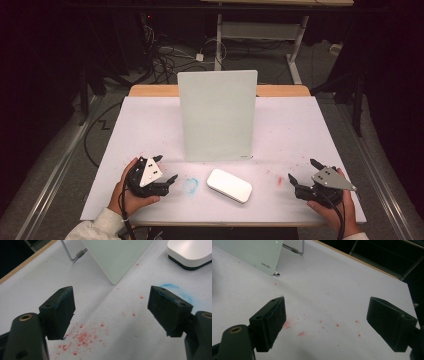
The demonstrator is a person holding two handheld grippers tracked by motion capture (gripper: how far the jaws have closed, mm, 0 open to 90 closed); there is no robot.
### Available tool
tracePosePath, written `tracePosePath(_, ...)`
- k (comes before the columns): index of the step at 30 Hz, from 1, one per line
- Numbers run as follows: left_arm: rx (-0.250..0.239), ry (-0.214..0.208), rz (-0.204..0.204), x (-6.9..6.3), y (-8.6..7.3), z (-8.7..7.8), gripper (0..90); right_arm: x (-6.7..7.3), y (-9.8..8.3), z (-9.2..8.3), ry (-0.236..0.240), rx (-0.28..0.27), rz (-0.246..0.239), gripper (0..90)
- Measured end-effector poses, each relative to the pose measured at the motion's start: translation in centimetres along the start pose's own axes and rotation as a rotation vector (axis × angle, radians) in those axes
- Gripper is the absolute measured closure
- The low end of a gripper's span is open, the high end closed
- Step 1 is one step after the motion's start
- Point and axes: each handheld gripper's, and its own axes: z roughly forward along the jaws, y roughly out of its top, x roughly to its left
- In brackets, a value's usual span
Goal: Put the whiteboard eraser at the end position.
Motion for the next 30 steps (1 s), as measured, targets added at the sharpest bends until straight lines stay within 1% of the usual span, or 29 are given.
tracePosePath(6,-0.002,0.001,-0.004,0.01,-0.02,-0.01,21.4,0.02,0.09,0.01,-0.003,-0.002,-0.017,16.5)
tracePosePath(11,0.000,0.001,-0.002,0.00,0.01,0.01,21.4,-0.01,0.04,0.02,-0.003,0.001,-0.006,16.5)
tracePosePath(19,0.001,-0.003,-0.001,0.00,0.15,0.26,21.3,-0.08,-0.03,0.03,-0.004,0.008,-0.014,16.5)
tracePosePath(20,0.001,-0.004,-0.001,0.00,0.16,0.28,21.3,-0.09,-0.04,0.03,-0.002,0.009,-0.007,16.5)
tracePosePath(25,-0.003,-0.003,-0.011,0.11,0.14,0.29,21.4,-0.10,-0.07,0.11,-0.011,0.009,-0.014,16.5)
tracePosePath(27,-0.003,-0.003,-0.009,0.10,0.15,0.30,21.3,-0.13,-0.10,0.14,-0.008,0.011,-0.005,16.5)
tracePosePath(30,-0.002,-0.003,-0.011,0.19,0.15,0.37,21.3,-0.12,-0.15,0.21,-0.011,0.016,-0.005,16.5)
